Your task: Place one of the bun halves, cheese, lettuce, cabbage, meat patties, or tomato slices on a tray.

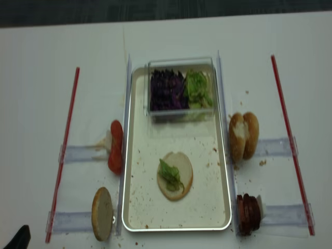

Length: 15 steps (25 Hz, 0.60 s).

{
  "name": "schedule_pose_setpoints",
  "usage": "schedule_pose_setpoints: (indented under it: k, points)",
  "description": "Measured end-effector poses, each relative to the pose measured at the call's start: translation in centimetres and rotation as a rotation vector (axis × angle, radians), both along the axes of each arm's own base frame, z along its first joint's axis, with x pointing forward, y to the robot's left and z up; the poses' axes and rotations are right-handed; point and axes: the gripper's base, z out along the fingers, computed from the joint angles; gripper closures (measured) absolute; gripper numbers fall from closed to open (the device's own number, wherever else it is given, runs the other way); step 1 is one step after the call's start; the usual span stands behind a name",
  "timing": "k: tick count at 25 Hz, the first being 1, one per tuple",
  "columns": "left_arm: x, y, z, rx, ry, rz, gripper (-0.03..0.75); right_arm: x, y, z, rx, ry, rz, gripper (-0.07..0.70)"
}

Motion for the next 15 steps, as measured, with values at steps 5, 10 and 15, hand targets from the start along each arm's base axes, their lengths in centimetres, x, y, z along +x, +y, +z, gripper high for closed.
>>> schedule_pose_setpoints:
  k: [5, 10, 15]
  points:
    - [0.0, 0.0, 0.0, 0.0, 0.0, 0.0, 0.165, 0.0, -0.01, 0.0, -0.001, 0.0, -0.001, -0.058]
    - [0.0, 0.0, 0.0, 0.0, 0.0, 0.0, 0.165, 0.0, -0.01, 0.0, -0.003, 0.0, 0.0, -0.058]
    - [0.0, 0.0, 0.0, 0.0, 0.0, 0.0, 0.165, 0.0, -0.01, 0.0, -0.003, 0.0, 0.0, -0.058]
